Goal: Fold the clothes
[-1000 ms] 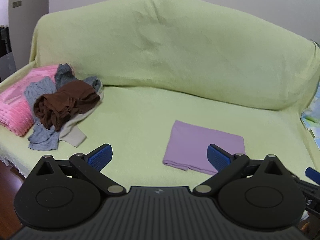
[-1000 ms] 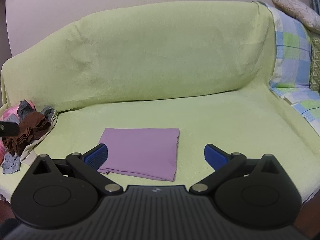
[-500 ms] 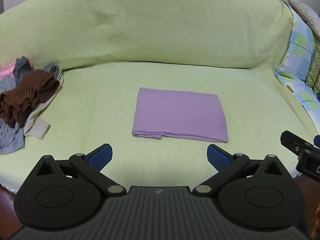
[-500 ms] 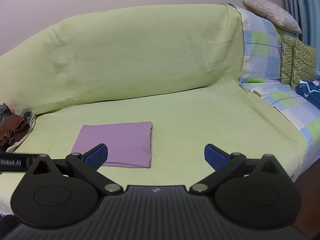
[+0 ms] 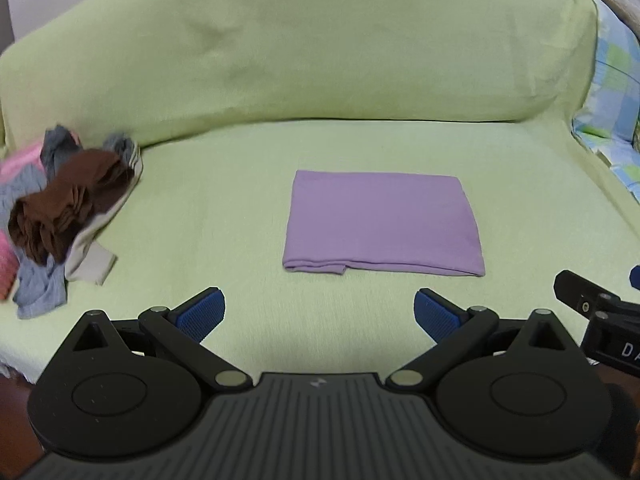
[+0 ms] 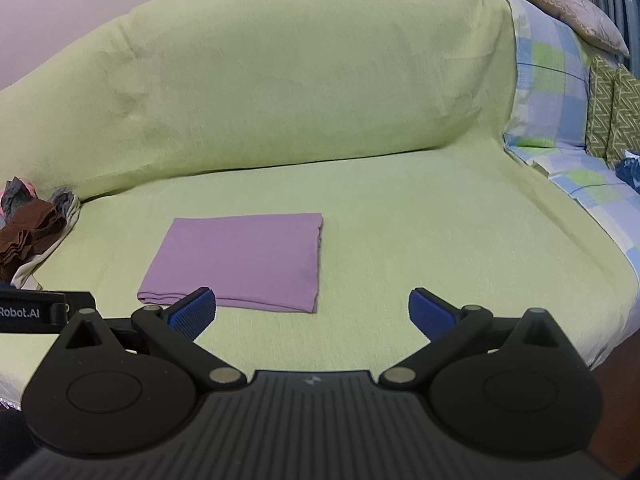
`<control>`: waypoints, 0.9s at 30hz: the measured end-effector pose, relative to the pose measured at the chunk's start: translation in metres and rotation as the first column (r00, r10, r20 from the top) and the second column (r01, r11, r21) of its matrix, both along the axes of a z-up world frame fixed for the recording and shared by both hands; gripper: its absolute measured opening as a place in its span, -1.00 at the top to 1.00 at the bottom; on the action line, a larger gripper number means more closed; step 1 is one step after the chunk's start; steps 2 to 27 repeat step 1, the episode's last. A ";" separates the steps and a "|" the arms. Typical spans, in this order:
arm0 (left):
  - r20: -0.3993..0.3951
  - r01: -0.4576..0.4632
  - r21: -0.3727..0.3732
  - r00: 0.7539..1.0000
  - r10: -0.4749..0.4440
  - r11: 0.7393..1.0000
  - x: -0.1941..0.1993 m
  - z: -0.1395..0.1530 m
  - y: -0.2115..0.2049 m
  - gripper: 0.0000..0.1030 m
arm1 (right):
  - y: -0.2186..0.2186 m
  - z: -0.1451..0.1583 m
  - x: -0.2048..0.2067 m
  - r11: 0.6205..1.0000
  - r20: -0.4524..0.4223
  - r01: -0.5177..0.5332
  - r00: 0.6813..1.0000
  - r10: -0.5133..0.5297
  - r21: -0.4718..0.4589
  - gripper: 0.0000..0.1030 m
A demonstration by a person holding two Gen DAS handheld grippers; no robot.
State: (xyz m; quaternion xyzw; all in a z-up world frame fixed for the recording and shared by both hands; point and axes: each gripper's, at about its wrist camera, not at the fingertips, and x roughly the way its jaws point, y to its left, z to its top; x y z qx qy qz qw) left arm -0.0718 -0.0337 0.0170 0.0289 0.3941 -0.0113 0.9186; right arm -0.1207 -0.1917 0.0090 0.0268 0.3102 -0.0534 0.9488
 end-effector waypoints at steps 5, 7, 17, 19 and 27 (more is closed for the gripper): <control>-0.004 0.007 -0.013 1.000 -0.007 1.000 0.000 0.001 -0.001 -0.98 | -0.001 0.000 -0.001 1.000 0.002 0.003 1.000 -0.003 0.000 -0.97; -0.004 0.007 -0.013 1.000 -0.007 1.000 0.000 0.001 -0.001 -0.98 | -0.001 0.000 -0.001 1.000 0.002 0.003 1.000 -0.003 0.000 -0.97; -0.004 0.007 -0.013 1.000 -0.007 1.000 0.000 0.001 -0.001 -0.98 | -0.001 0.000 -0.001 1.000 0.002 0.003 1.000 -0.003 0.000 -0.97; -0.004 0.007 -0.013 1.000 -0.007 1.000 0.000 0.001 -0.001 -0.98 | -0.001 0.000 -0.001 1.000 0.002 0.003 1.000 -0.003 0.000 -0.97; -0.004 0.007 -0.013 1.000 -0.007 1.000 0.000 0.001 -0.001 -0.98 | -0.001 0.000 -0.001 1.000 0.002 0.003 1.000 -0.003 0.000 -0.97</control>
